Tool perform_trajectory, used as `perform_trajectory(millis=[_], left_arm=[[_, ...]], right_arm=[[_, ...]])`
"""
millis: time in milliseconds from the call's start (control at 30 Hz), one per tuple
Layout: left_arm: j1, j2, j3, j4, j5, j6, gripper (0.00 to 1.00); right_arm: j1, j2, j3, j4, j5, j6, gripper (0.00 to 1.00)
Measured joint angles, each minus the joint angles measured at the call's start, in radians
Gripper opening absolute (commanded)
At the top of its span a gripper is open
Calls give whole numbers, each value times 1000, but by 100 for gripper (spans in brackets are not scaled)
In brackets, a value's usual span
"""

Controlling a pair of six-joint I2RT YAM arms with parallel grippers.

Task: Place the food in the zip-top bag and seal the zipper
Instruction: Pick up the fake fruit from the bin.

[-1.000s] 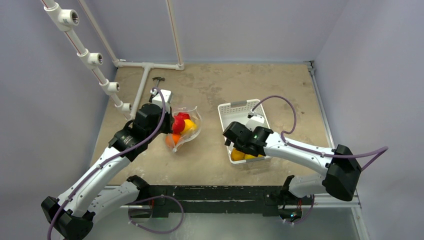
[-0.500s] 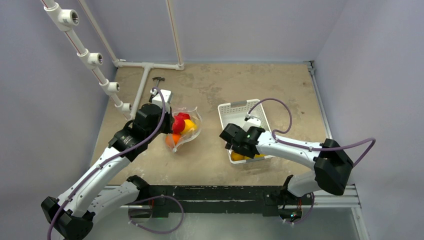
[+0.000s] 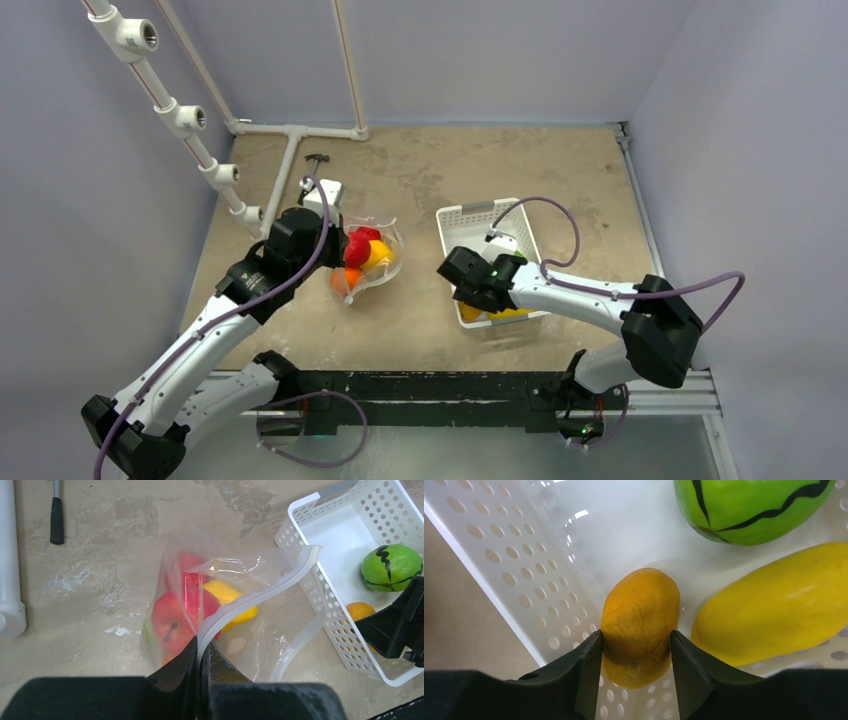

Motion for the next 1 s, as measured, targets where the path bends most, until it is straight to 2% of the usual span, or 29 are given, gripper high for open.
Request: perform_trajectory(millis=[100,200,533,1000], left_arm=[[0,0,0,0,0,0,0],[0,0,0,0,0,0,0],[0,0,0,0,1,0,0],[0,0,0,0,0,0,0]], right_arm=[[0,6,0,16,-1,-9,12],[0,7,0,28,-1,-13,0],[0,18,52,-45,37,13,0],[-16,17,216,-82,151,-30,0]])
